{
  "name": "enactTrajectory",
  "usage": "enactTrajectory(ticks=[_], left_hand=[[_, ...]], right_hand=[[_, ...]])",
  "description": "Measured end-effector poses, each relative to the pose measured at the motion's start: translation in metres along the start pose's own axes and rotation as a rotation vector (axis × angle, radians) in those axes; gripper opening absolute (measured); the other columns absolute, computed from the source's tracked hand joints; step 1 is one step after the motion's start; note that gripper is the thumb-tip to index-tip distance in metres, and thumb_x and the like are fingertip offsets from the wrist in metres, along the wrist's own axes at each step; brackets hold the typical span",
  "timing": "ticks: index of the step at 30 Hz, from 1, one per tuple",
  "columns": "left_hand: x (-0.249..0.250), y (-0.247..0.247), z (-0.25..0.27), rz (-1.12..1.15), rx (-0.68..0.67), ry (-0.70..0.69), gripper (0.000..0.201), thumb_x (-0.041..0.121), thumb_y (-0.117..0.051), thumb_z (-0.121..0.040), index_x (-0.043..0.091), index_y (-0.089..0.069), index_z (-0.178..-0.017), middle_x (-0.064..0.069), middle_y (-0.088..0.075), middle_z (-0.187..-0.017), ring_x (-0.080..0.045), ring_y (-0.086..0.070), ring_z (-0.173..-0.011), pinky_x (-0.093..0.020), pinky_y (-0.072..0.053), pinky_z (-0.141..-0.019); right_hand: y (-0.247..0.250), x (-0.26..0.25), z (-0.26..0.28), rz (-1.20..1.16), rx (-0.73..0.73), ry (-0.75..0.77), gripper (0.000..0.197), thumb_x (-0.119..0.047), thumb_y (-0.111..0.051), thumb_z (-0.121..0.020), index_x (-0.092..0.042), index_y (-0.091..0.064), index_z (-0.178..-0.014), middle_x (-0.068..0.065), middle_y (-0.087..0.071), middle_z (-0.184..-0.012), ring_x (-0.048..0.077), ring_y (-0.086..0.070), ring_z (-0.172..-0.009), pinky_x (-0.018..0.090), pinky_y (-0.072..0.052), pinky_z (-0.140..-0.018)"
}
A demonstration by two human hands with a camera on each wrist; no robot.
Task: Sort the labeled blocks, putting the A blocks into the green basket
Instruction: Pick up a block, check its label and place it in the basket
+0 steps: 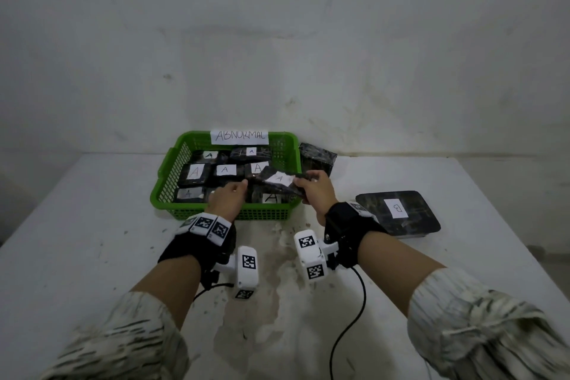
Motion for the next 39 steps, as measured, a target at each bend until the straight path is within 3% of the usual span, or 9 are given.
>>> enactTrajectory(ticks=[4,10,15,18,25,29,32,36,39], left_hand=[[-0.007,0.004,-0.004,-0.256,0.070,-0.053,0.042,0.044,-0.034,-0.098,0.024,-0.050,-0.130,-0.015,-0.045,-0.137,-0.035,-0.036,-0.129,-0.046,-0.023,-0.111],[-0.005,0.001,-0.022,-0.442,0.100,-0.199,0.047,0.046,-0.035,-0.097,0.022,-0.043,-0.137,-0.009,-0.041,-0.142,-0.028,-0.034,-0.134,-0.048,-0.015,-0.114],[-0.012,-0.001,-0.039,-0.512,0.014,-0.220,0.058,0.048,-0.033,-0.097,0.013,-0.035,-0.142,-0.011,-0.032,-0.149,-0.025,-0.021,-0.142,-0.046,-0.019,-0.115],[-0.021,-0.005,-0.046,-0.546,-0.042,-0.185,0.062,0.051,-0.032,-0.096,0.014,-0.029,-0.145,-0.008,-0.026,-0.153,-0.024,-0.014,-0.145,-0.046,-0.018,-0.115],[-0.024,-0.010,-0.048,-0.654,-0.179,-0.067,0.069,0.061,-0.021,-0.093,0.028,0.000,-0.150,-0.009,-0.024,-0.154,-0.028,-0.027,-0.140,-0.049,-0.026,-0.109],[-0.023,-0.011,-0.048,-0.657,-0.169,-0.088,0.065,0.057,-0.025,-0.095,0.035,0.003,-0.149,-0.007,-0.027,-0.151,-0.029,-0.029,-0.136,-0.047,-0.030,-0.105],[-0.023,-0.011,-0.049,-0.647,-0.169,-0.083,0.067,0.056,-0.030,-0.094,0.037,0.005,-0.148,-0.009,-0.028,-0.149,-0.030,-0.030,-0.135,-0.047,-0.033,-0.103],[-0.023,-0.011,-0.048,-0.599,-0.129,-0.066,0.060,0.055,-0.036,-0.093,0.038,-0.012,-0.145,-0.007,-0.035,-0.145,-0.029,-0.035,-0.132,-0.046,-0.038,-0.096],[-0.023,-0.011,-0.047,-0.594,-0.135,-0.063,0.059,0.055,-0.036,-0.093,0.039,-0.013,-0.144,-0.007,-0.036,-0.144,-0.029,-0.036,-0.131,-0.047,-0.038,-0.097]], right_hand=[[-0.008,-0.001,-0.010,0.052,0.060,0.027,0.040,-0.016,-0.064,-0.091,-0.009,-0.044,-0.125,0.012,-0.053,-0.125,0.031,-0.057,-0.111,0.044,-0.049,-0.095],[-0.033,-0.016,-0.032,0.312,0.016,0.136,0.041,-0.020,-0.062,-0.092,-0.006,-0.048,-0.129,0.012,-0.053,-0.130,0.029,-0.054,-0.114,0.040,-0.045,-0.098],[-0.055,-0.023,-0.062,0.572,-0.118,0.153,0.037,-0.019,-0.053,-0.097,-0.007,-0.050,-0.132,0.014,-0.056,-0.130,0.030,-0.055,-0.113,0.031,-0.042,-0.090],[-0.064,-0.019,-0.080,0.686,-0.165,0.127,0.032,-0.019,-0.053,-0.097,-0.006,-0.054,-0.127,0.013,-0.059,-0.127,0.030,-0.055,-0.114,0.033,-0.044,-0.092],[-0.072,0.001,-0.108,0.646,-0.107,0.072,0.029,-0.016,-0.053,-0.097,-0.005,-0.055,-0.124,0.015,-0.062,-0.125,0.032,-0.057,-0.113,0.033,-0.044,-0.094],[-0.076,0.004,-0.113,0.593,-0.053,0.086,0.030,-0.013,-0.050,-0.099,-0.006,-0.052,-0.128,0.015,-0.057,-0.129,0.032,-0.054,-0.115,0.031,-0.041,-0.090],[-0.083,0.007,-0.114,0.612,-0.133,0.071,0.030,-0.015,-0.047,-0.099,-0.006,-0.048,-0.128,0.016,-0.055,-0.129,0.033,-0.054,-0.114,0.034,-0.041,-0.090],[-0.087,0.009,-0.113,0.717,-0.206,0.116,0.027,-0.010,-0.051,-0.096,-0.003,-0.051,-0.122,0.017,-0.058,-0.125,0.032,-0.055,-0.110,0.029,-0.040,-0.081],[-0.085,0.009,-0.110,0.750,-0.172,0.144,0.035,-0.012,-0.055,-0.095,-0.003,-0.043,-0.127,0.018,-0.058,-0.123,0.033,-0.057,-0.108,0.030,-0.041,-0.078]])
Point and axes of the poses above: each hand's wrist, its own z-axis away from the middle knuckle, its own y-axis out of the back of the hand, x = y × z, the point moved 5 cm from there along -z, towards the middle knuckle
